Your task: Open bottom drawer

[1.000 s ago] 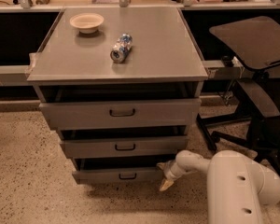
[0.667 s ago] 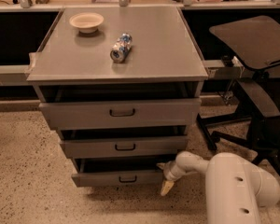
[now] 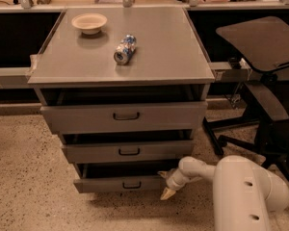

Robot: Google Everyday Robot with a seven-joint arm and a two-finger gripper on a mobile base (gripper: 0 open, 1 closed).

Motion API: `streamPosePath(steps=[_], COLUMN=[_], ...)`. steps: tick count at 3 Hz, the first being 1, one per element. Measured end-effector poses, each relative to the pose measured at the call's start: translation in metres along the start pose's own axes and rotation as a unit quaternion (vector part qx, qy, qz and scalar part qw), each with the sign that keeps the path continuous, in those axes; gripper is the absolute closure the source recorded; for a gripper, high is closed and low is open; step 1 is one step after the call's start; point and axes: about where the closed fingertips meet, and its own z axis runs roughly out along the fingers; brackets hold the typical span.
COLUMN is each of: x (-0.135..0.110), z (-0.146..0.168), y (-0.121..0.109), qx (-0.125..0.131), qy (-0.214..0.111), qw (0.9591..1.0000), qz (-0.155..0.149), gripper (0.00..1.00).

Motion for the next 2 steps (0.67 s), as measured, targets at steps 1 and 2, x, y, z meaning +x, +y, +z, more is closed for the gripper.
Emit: streamPosePath(steps=[1,2], x=[-0.018,-0.029], z=[-0.006,-0.011], y=[0.027,0.048], qx=[-0.031,-0.054], qy=[-0.002,-0.003], qw=[0.9994,0.9982], qz=[-0.016,-0.027], gripper=[0.51,0.53])
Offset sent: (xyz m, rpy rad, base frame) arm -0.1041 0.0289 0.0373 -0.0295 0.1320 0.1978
